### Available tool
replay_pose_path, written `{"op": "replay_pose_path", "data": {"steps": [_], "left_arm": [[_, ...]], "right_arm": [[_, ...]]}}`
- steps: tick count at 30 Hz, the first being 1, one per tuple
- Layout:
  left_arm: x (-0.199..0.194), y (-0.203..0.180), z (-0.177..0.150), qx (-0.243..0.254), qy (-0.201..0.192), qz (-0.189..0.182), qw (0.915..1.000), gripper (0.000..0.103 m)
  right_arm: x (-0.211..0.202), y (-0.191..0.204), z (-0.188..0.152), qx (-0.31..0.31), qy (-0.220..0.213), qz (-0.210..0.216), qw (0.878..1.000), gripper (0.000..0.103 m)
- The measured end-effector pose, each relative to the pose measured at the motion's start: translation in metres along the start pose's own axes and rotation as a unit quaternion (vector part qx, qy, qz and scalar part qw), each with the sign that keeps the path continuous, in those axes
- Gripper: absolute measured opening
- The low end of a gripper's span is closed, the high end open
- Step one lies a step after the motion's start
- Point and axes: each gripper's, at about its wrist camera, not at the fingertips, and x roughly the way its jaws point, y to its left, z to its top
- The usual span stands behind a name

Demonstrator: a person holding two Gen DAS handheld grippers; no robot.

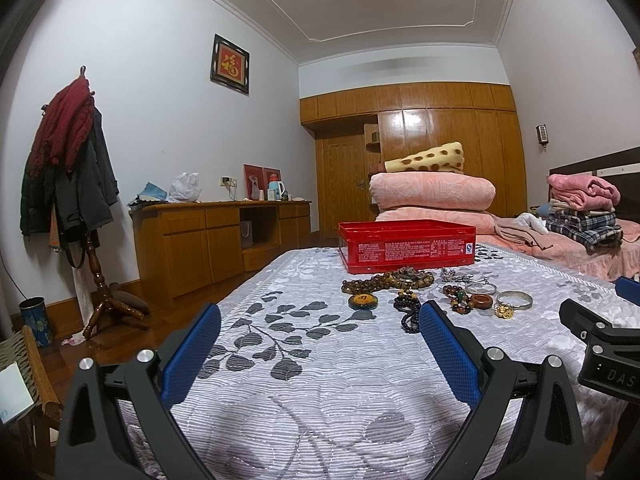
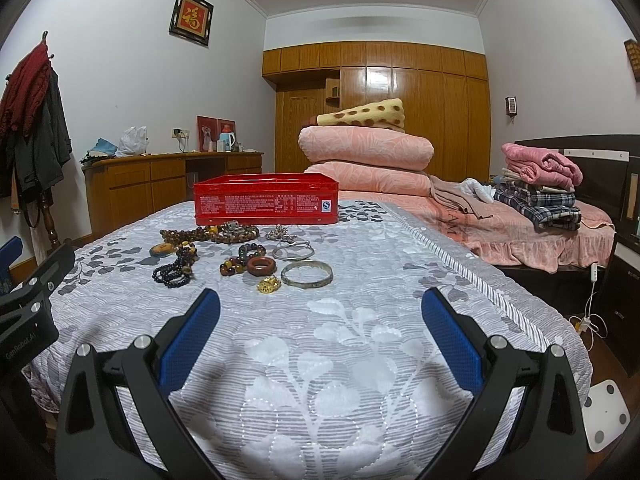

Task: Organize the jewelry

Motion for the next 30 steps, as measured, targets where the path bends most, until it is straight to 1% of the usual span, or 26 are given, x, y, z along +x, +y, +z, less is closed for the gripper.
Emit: {"op": "replay_pose_path", "data": {"steps": [7, 11, 17, 19, 21, 25, 27, 30], "left_arm": [[0.004, 0.009, -0.003, -0.002, 0.006, 0.000, 1.0000, 0.097], [0.002, 0.014, -0.002, -0.001, 0.010, 0.001, 0.9999, 0.097], [0.011, 0.007, 0.000, 0.003, 0.024, 0.000, 0.9997, 0.097], [0.015, 0.007, 0.004, 0.006, 0.039, -0.003, 0.9992, 0.097], [0.020, 0.007, 0.007, 0.005, 0.056, -0.009, 0.9984, 0.097], [0.036, 0.005, 0.018, 0.002, 0.098, -0.026, 0.9949, 0.097], [0.045, 0.004, 0.023, 0.001, 0.119, -0.032, 0.9923, 0.097], [0.062, 0.003, 0.029, -0.010, 0.158, -0.053, 0.9861, 0.096]], "right_arm": [[-0.001, -0.001, 0.000, 0.000, 0.005, 0.002, 1.000, 0.098], [0.008, 0.000, -0.002, 0.000, 0.012, 0.005, 1.000, 0.098], [0.008, -0.001, 0.004, 0.004, 0.028, 0.014, 1.000, 0.098], [0.012, -0.004, 0.008, 0.006, 0.039, 0.015, 0.999, 0.098], [0.018, -0.006, 0.015, 0.007, 0.067, 0.019, 0.998, 0.098], [0.031, -0.013, 0.026, 0.022, 0.102, 0.036, 0.994, 0.098], [0.039, -0.015, 0.032, 0.021, 0.118, 0.041, 0.992, 0.098], [0.046, -0.017, 0.036, 0.020, 0.132, 0.050, 0.990, 0.098]]}}
